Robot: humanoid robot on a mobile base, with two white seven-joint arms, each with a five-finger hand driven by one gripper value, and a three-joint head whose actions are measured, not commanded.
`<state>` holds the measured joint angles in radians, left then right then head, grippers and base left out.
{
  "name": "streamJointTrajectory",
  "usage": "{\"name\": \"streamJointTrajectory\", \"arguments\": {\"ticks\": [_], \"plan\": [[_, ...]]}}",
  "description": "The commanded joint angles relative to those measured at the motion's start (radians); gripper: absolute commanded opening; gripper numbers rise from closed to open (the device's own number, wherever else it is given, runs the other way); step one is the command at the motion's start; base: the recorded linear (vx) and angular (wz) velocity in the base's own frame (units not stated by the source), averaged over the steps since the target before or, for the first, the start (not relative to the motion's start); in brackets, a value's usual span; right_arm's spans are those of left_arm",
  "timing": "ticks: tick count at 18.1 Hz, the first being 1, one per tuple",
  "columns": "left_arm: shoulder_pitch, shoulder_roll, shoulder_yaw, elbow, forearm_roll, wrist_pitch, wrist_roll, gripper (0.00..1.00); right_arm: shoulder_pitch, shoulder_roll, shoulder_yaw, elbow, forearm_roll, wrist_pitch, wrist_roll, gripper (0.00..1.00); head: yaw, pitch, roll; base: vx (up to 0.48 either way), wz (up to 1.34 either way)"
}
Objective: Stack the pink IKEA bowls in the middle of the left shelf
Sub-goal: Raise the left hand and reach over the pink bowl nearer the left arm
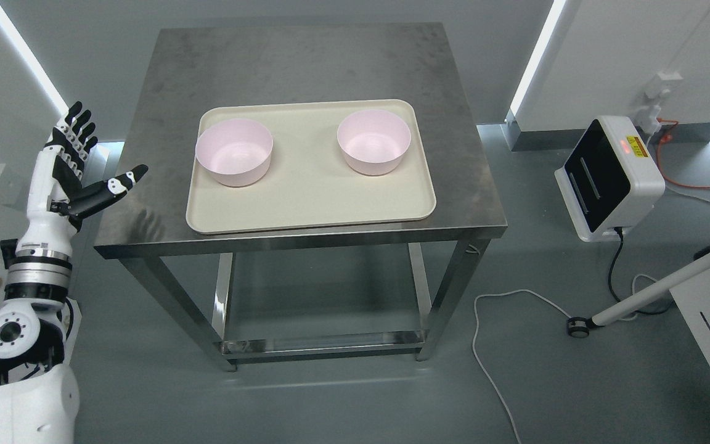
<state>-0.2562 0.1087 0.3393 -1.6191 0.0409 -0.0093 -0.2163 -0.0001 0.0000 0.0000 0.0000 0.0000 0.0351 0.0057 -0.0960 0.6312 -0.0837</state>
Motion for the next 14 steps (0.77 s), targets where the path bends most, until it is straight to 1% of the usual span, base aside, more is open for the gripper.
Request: {"name": "streamJointTrajectory", "arguments": {"ticks": [1, 4, 6, 7, 8, 10, 12, 14], "plan": [[0.025, -0.07, -0.019, -0.001, -0.001, -0.004, 0.006, 1.0, 0.029, -0.017, -0.011, -0.034, 0.0, -0.001, 0.0, 1.0, 0.0, 0.0, 0.0, 0.0, 0.0], [0.012, -0.061, -0.08, 0.002, -0.001, -0.004, -0.006, 1.0, 0.029, -0.017, -0.012, -0.034, 0.0, -0.001, 0.0, 1.0, 0.0, 0.0, 0.0, 0.0, 0.0], [-0.055, -0.028, -0.097, 0.005, -0.001, -0.006, -0.032, 1.0, 0.029, -0.017, -0.011, -0.034, 0.0, 0.0, 0.0, 1.0, 0.0, 0.0, 0.0, 0.0, 0.0], [-0.079, 0.0, -0.103, 0.013, -0.001, -0.011, -0.06, 1.0, 0.029, -0.017, -0.011, -0.034, 0.0, 0.0, 0.0, 1.0, 0.0, 0.0, 0.0, 0.0, 0.0], [-0.107, 0.055, -0.135, 0.033, -0.006, -0.026, -0.107, 1.0, 0.029, -0.017, -0.012, -0.034, 0.0, 0.0, 0.0, 1.0, 0.0, 0.0, 0.0, 0.0, 0.0], [-0.161, 0.153, -0.198, 0.068, -0.042, -0.061, -0.161, 1.0, 0.029, -0.017, -0.012, -0.034, 0.0, -0.001, 0.0, 1.0, 0.0, 0.0, 0.0, 0.0, 0.0], [-0.26, 0.245, -0.279, 0.131, -0.131, -0.118, -0.205, 1.0, 0.029, -0.017, -0.012, -0.034, 0.0, 0.0, 0.0, 1.0, 0.0, 0.0, 0.0, 0.0, 0.0], [-0.365, 0.285, -0.376, 0.201, -0.257, -0.176, -0.277, 1.0, 0.029, -0.017, -0.012, -0.034, 0.0, 0.0, 0.0, 1.0, 0.0, 0.0, 0.0, 0.0, 0.0]]}}
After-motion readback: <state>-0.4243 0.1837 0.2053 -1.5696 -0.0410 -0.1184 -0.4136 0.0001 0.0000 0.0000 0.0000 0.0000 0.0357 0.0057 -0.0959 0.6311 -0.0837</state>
